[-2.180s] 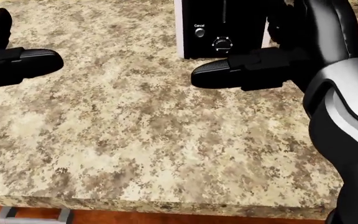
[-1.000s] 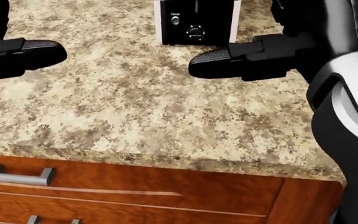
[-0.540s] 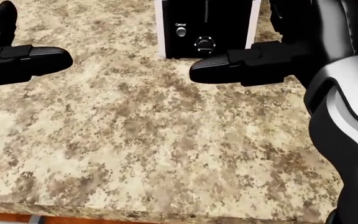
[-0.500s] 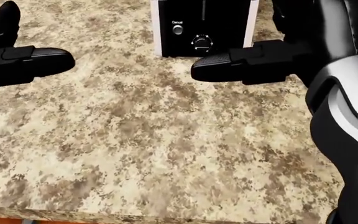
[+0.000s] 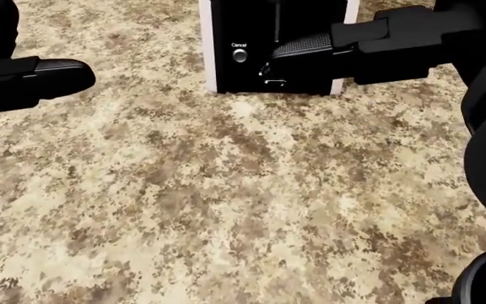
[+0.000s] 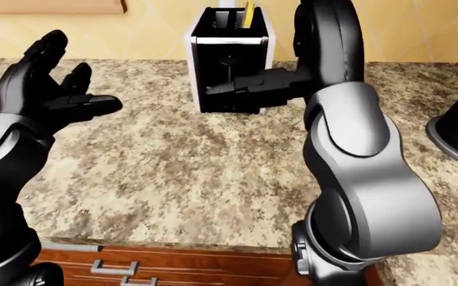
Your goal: Push down the lever of the toaster to turn it on.
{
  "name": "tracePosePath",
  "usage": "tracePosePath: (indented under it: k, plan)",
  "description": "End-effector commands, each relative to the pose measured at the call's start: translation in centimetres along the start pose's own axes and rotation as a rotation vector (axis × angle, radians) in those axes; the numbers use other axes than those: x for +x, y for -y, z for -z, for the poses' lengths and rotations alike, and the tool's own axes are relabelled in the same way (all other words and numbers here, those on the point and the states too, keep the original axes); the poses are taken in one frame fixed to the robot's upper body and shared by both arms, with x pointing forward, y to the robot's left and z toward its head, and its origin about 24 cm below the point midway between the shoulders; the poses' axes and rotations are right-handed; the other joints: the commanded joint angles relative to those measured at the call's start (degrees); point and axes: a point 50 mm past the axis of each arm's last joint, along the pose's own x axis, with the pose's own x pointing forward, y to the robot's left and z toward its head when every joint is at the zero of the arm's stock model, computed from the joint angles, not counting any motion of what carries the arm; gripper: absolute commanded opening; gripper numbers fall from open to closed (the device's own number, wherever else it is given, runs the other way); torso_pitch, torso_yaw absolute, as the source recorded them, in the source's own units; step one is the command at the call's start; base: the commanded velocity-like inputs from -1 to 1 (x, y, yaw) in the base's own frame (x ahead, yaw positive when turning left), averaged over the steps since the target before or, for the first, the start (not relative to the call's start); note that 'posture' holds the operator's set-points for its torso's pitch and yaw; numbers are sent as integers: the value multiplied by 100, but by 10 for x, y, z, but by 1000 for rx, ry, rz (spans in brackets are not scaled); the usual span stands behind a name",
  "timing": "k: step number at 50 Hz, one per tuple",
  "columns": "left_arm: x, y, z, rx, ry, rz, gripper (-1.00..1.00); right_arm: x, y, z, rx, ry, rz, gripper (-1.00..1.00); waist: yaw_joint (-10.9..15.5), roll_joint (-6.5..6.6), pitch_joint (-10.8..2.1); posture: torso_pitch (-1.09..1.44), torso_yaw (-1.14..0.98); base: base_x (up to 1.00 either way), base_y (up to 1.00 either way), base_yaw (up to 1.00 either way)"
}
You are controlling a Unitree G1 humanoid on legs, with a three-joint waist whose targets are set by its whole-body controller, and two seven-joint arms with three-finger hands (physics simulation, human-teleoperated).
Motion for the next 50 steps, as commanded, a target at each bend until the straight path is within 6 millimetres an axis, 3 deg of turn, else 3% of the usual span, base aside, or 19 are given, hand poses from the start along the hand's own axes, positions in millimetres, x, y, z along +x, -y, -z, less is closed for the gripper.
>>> tracePosePath:
  k: [1, 12, 20, 31, 50]
  plan:
    - [-3, 2, -18, -4, 94, 11, 100, -2, 2, -13, 3, 76, 17, 100, -3, 20, -153, 0, 0, 0, 0, 0]
    - [0, 4, -22, -28, 118, 9, 100, -2, 0, -14, 9, 82, 3, 100, 0, 37, -129, 0, 0, 0, 0, 0]
    - [17, 9, -27, -20, 115, 12, 100, 14, 1, -7, 30, 50, -1, 100, 10, 28, -169, -1, 0, 0, 0, 0]
    - [35, 19, -22, -14, 99, 33, 100, 40, -8, -2, 49, 19, -21, 100, 13, 32, -453, -9, 0, 0, 0, 0]
    - [44, 22, -25, -31, 111, 42, 100, 67, -23, -5, 28, 0, -53, 100, 4, 39, -1019, -24, 0, 0, 0, 0]
